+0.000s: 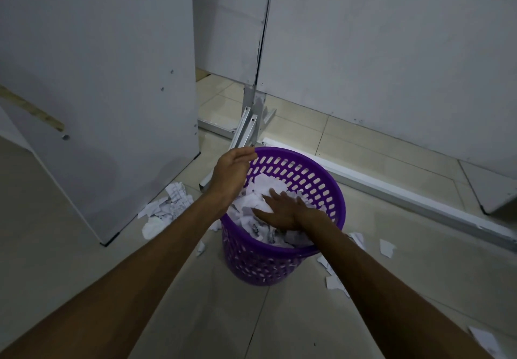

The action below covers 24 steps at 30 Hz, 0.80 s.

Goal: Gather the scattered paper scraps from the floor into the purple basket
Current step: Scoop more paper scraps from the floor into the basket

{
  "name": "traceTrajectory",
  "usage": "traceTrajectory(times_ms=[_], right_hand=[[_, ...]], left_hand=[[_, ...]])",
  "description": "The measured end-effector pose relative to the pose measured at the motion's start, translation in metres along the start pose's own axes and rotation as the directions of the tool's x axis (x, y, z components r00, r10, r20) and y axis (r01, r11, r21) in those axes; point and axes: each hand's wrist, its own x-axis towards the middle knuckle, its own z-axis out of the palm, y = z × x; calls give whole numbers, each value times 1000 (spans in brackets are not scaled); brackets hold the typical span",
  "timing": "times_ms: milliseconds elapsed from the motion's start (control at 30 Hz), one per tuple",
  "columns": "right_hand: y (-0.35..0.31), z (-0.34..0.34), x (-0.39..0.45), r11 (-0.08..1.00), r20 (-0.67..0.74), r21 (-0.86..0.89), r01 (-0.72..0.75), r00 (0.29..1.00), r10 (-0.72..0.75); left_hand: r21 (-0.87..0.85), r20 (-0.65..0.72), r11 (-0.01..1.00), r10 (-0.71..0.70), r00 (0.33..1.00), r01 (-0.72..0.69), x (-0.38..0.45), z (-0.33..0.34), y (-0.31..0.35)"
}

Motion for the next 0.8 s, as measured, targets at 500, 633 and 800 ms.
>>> traceTrajectory(times_ms=[500,633,800], right_hand=[[31,-49,-83,822,-835,395,410,533,136],[75,-44,-106,795,-870,439,418,420,260],[149,3,-150,817,-802,511,268,491,340]], left_hand=[[-11,42,992,123,991,-123,-14,52,43],[10,154,977,210,965,-214,-27,109,52],[12,399,979,181,899,-202,-61,206,47]])
